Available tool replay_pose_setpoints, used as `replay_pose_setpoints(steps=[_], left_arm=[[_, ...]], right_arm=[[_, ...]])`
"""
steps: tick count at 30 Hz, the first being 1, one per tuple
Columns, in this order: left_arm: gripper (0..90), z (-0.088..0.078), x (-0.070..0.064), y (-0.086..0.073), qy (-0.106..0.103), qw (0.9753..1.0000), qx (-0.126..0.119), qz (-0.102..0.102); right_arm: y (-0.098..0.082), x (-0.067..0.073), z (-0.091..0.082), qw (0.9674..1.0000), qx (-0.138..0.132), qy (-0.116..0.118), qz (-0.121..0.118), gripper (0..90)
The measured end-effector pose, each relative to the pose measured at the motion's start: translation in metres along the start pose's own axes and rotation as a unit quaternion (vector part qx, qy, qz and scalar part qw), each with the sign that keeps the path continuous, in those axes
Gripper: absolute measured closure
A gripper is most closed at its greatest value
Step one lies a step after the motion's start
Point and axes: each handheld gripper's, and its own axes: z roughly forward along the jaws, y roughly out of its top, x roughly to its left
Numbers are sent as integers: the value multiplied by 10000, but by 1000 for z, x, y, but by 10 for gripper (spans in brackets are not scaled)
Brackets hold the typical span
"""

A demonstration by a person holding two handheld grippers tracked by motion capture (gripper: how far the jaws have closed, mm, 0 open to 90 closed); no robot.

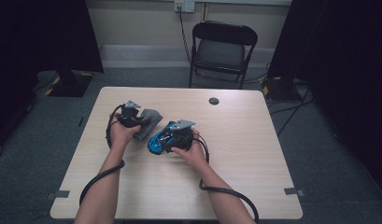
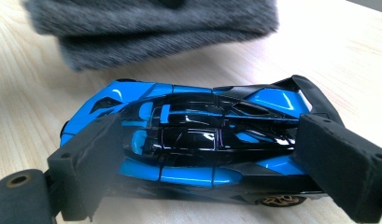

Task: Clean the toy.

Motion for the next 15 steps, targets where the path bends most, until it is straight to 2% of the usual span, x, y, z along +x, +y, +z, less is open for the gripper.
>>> replay_pose_setpoints(steps=[3,6,11,12,14,15], left_arm=[[747,12,0,3,116,9998,118,56],[747,24,-3,5,103,9995,245,153],[742,46,-17,7,25,9993,319,188],[741,50,-20,7,0,9989,390,253],[735,56,-26,8,129,9983,447,340],[736,59,-28,8,105,9985,434,328]], right_arm=[[0,0,0,10000,1,2,2,83],[0,0,0,10000,1,2,0,83],[0,0,0,10000,1,2,4,83],[0,0,0,10000,6,5,-4,83],[0,0,0,10000,4,4,-4,83],[0,0,0,10000,6,4,-5,83]])
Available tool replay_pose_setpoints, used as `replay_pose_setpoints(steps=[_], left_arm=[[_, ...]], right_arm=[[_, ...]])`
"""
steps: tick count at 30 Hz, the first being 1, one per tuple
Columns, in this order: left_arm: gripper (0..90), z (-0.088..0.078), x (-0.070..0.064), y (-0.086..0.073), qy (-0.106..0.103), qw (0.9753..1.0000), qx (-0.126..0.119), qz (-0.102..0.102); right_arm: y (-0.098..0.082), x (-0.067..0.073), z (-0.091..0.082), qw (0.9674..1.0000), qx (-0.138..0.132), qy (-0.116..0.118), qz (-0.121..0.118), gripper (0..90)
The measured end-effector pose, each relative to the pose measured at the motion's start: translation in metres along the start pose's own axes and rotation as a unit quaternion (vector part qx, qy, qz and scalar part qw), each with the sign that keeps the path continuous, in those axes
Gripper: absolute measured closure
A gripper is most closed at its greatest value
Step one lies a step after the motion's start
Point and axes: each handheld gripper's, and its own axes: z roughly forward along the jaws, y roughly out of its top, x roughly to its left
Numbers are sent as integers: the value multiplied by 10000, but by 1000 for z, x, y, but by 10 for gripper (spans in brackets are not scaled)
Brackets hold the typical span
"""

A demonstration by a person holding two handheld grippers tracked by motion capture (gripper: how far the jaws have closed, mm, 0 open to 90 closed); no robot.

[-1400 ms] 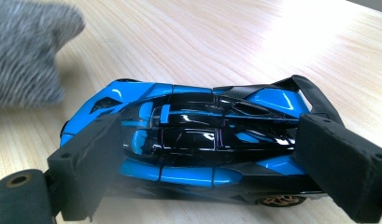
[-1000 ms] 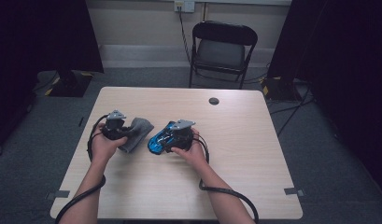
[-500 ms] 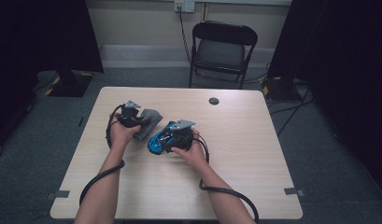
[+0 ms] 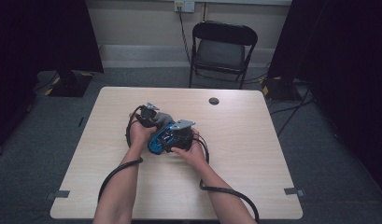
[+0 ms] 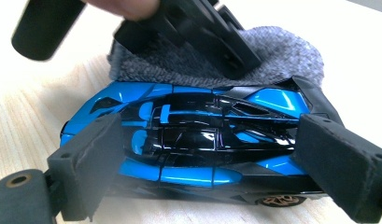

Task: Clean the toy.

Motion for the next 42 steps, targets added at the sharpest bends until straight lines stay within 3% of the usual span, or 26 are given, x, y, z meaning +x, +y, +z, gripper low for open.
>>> replay_pose_setpoints(steps=[9,15,27,37,42], left_arm=[[740,0,0,-3,-51,9999,-66,-64],[751,-2,-1,-3,-114,9995,47,276],[751,-8,2,-8,-176,9993,77,322],[751,-18,6,-20,-290,9994,-2,206],[751,-23,7,-23,-323,9991,45,281]], right_arm=[[0,0,0,10000,1,-3,3,83],[0,0,0,10000,1,-2,3,83],[0,0,0,10000,0,1,-3,83],[0,0,0,10000,-3,7,-2,83],[0,0,0,10000,-4,7,-1,83]])
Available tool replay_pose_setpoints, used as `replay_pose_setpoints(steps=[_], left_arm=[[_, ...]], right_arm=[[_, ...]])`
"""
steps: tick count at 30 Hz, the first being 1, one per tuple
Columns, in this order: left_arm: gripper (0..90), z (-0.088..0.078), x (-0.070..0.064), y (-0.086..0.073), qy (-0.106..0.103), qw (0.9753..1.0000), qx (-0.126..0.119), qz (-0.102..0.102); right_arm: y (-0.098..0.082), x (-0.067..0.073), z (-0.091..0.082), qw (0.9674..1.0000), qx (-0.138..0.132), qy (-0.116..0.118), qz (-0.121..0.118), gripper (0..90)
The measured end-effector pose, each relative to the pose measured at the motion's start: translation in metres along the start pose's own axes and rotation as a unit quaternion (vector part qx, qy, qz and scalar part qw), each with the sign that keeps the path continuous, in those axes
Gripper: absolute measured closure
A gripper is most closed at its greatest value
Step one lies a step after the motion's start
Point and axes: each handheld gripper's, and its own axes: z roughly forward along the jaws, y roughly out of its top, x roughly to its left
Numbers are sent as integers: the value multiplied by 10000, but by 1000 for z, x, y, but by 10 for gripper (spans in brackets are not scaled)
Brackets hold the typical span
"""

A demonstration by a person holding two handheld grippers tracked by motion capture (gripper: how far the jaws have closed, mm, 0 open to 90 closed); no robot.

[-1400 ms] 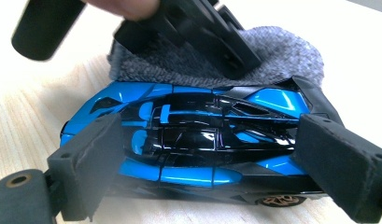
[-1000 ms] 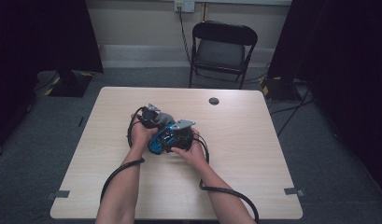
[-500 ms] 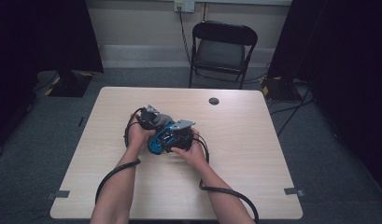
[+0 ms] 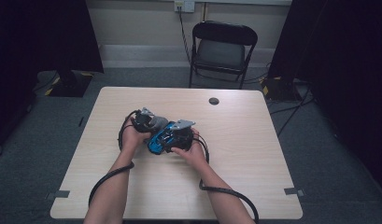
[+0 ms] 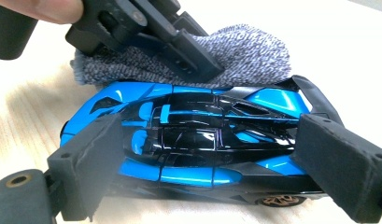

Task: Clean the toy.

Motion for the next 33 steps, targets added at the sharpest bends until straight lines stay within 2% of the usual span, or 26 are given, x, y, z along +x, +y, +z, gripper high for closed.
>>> replay_pose_setpoints(steps=[8,15,19,25,33], left_arm=[[751,-12,2,-12,8,10000,52,14],[750,-25,1,-27,31,9998,3,-178],[750,-35,1,-36,38,9998,24,-186],[749,-48,-3,-51,59,9996,-4,-271],[748,-61,-12,-67,53,9987,-105,-503]], right_arm=[[0,0,0,10000,1,-2,-1,83],[0,0,0,10000,-2,-3,-7,83],[0,0,0,10000,-2,-5,-7,84],[0,0,0,10000,-2,1,-7,84],[0,0,0,10000,-5,6,-8,84]])
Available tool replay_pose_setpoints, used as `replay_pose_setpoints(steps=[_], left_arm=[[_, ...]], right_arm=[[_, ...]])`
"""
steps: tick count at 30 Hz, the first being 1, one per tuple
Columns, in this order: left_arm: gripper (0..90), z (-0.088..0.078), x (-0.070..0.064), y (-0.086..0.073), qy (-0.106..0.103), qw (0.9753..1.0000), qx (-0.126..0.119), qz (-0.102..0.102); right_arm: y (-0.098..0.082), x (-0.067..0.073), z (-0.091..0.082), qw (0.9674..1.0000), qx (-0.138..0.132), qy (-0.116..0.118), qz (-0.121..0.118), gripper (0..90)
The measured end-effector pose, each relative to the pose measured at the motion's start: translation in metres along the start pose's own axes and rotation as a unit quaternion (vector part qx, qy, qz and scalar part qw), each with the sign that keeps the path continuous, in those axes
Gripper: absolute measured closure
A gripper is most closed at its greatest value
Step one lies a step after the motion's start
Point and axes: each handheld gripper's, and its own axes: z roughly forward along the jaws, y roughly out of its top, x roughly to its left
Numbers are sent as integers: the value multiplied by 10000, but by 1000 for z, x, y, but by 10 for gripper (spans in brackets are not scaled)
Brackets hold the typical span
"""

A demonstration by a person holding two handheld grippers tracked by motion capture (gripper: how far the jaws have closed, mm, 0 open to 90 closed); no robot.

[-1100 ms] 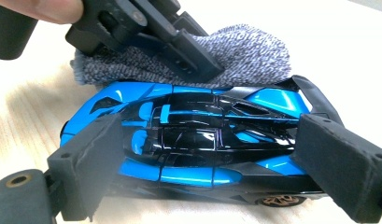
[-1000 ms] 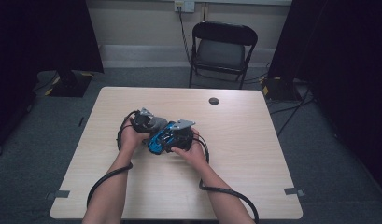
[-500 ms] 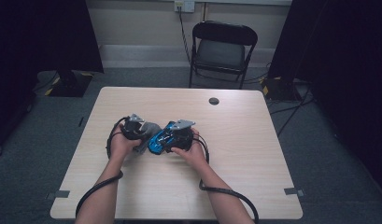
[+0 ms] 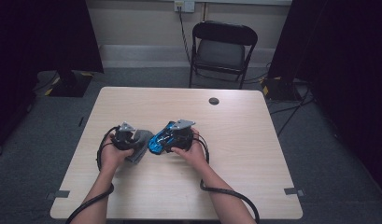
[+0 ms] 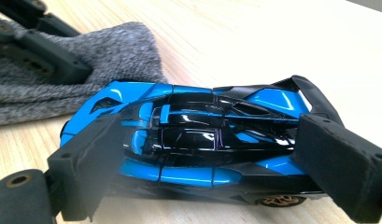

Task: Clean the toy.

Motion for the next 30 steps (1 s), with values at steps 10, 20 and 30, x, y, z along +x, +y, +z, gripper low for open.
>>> replay_pose_setpoints(steps=[10,20,30], left_arm=[[747,-15,-15,-16,3,10000,47,-53],[728,-33,-31,-31,-164,9997,171,31],[713,-39,-45,-27,-232,9995,222,44]], right_arm=[[0,0,0,10000,-1,0,2,84],[0,0,0,10000,-6,-9,14,84],[8,5,-5,9995,206,-114,-220,149]])
